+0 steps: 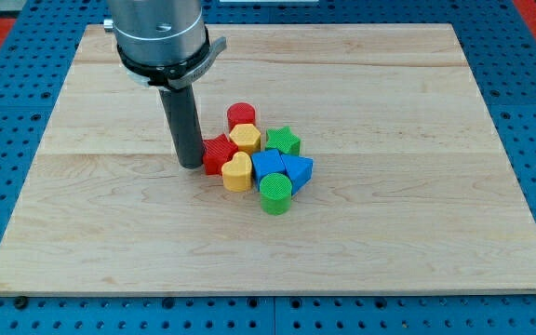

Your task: Move your arm towards the left side

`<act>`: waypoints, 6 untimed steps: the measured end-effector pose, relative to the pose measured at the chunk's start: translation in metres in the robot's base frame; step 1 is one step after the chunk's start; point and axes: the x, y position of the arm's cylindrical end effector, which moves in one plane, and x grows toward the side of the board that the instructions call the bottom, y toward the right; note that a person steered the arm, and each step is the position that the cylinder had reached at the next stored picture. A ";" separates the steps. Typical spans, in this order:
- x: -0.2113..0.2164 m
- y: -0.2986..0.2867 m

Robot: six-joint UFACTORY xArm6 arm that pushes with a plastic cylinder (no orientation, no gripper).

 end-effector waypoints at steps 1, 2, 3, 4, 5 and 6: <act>0.009 0.010; 0.020 0.034; 0.021 0.020; 0.021 -0.030; 0.021 -0.090; 0.021 -0.127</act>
